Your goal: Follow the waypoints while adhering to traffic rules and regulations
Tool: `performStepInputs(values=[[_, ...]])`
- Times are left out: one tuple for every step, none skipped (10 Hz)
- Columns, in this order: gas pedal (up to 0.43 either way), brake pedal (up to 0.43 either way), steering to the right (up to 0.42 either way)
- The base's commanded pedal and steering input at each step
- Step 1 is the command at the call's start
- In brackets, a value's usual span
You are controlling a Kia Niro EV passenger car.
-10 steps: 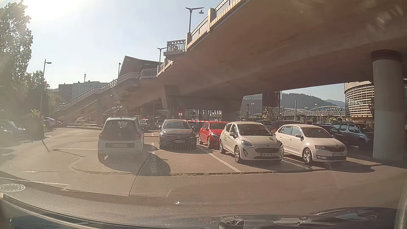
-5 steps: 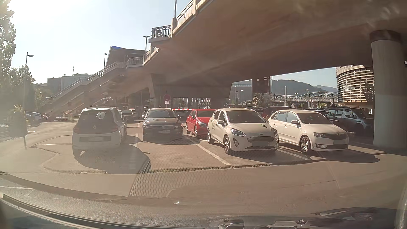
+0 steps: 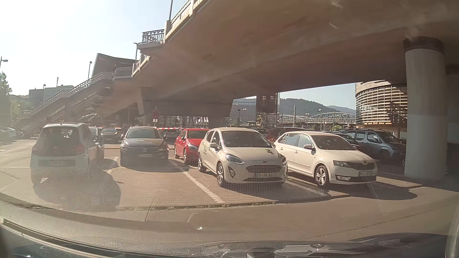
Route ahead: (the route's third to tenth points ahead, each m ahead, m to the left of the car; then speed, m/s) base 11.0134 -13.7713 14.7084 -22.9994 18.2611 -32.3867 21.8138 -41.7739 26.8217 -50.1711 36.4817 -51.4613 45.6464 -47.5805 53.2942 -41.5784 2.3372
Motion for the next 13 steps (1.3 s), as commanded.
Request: performStepInputs(values=[[0.0, 0.0, 0.633], [0.0, 0.0, 0.679], [0.0, 0.0, 0.705], [0.0, 0.0, 0.726], [0.0, 0.0, 0.744], [0.0, 0.0, 0.766], [0.0, 0.0, 0.778], [0.0, 0.0, 0.786], [0.0, 0.0, 0.79], [0.028, 0.0, 0.79], [0.039, 0.0, 0.79], [0.039, 0.0, 0.786], [0.039, 0.0, 0.775]])
